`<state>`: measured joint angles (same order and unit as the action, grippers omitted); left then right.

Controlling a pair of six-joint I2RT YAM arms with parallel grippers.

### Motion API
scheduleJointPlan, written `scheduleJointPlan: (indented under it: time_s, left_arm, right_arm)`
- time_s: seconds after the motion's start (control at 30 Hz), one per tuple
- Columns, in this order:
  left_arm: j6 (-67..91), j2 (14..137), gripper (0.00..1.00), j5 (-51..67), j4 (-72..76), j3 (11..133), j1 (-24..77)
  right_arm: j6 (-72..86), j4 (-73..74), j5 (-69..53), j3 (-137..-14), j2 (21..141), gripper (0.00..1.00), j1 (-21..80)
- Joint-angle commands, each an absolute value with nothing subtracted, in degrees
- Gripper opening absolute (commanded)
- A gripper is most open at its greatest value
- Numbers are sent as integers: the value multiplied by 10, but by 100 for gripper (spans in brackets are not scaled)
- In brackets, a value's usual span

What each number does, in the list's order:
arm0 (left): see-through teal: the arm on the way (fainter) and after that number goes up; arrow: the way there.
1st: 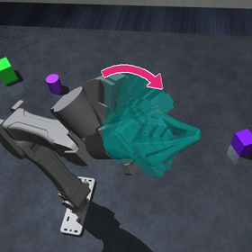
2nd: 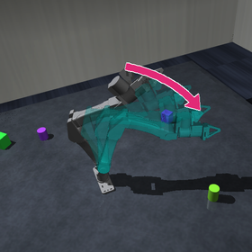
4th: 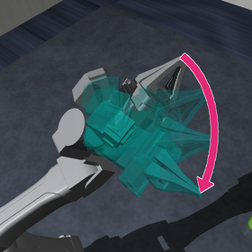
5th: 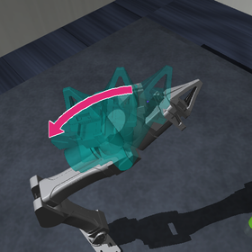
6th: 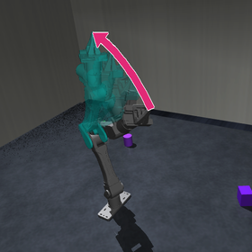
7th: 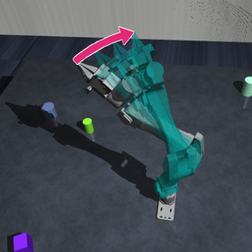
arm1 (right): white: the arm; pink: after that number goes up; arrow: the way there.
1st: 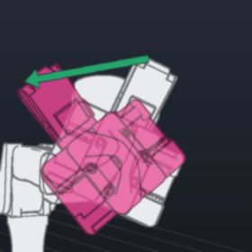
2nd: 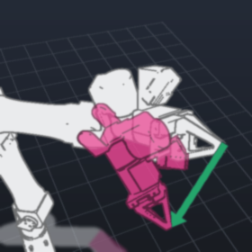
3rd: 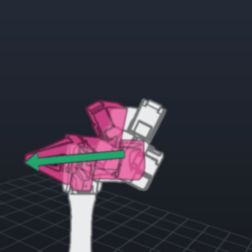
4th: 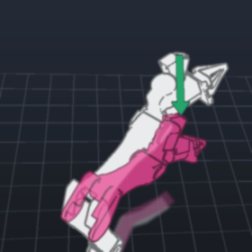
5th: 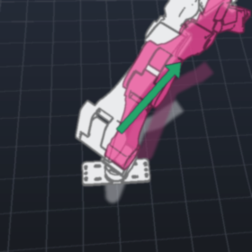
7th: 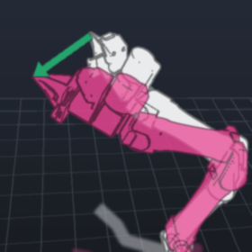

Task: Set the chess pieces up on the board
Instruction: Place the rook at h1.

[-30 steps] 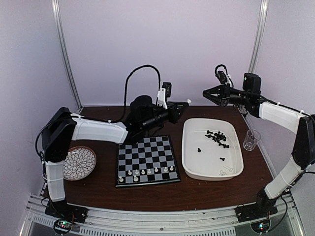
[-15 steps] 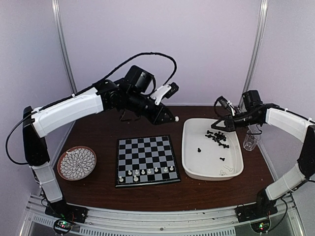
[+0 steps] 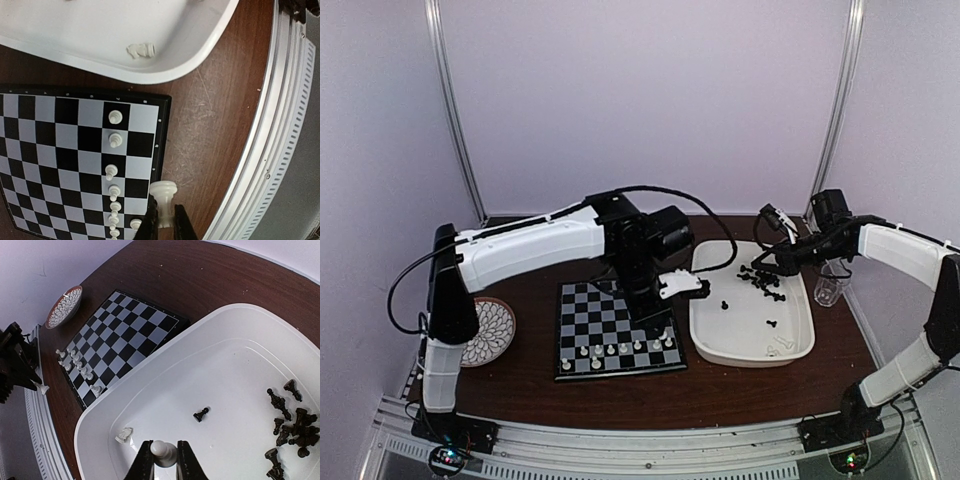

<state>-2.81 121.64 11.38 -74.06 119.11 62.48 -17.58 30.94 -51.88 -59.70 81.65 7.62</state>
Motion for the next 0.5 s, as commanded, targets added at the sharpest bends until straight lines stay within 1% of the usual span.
scheduleJointPlan:
  time_s: [0.0, 0.13, 0.47]
  left_arm:
    - [-61, 1250, 0, 65, -808, 1232, 638]
    - [-68, 1273, 0, 44, -830, 1242, 644]
    - [-68, 1303, 0, 66, -796, 1270, 656]
  right_arm:
    - [-181, 296, -507, -592, 815, 5, 74]
    - [-181, 296, -507, -591, 815, 5, 74]
    - [-180, 297, -509, -592, 829, 5, 75]
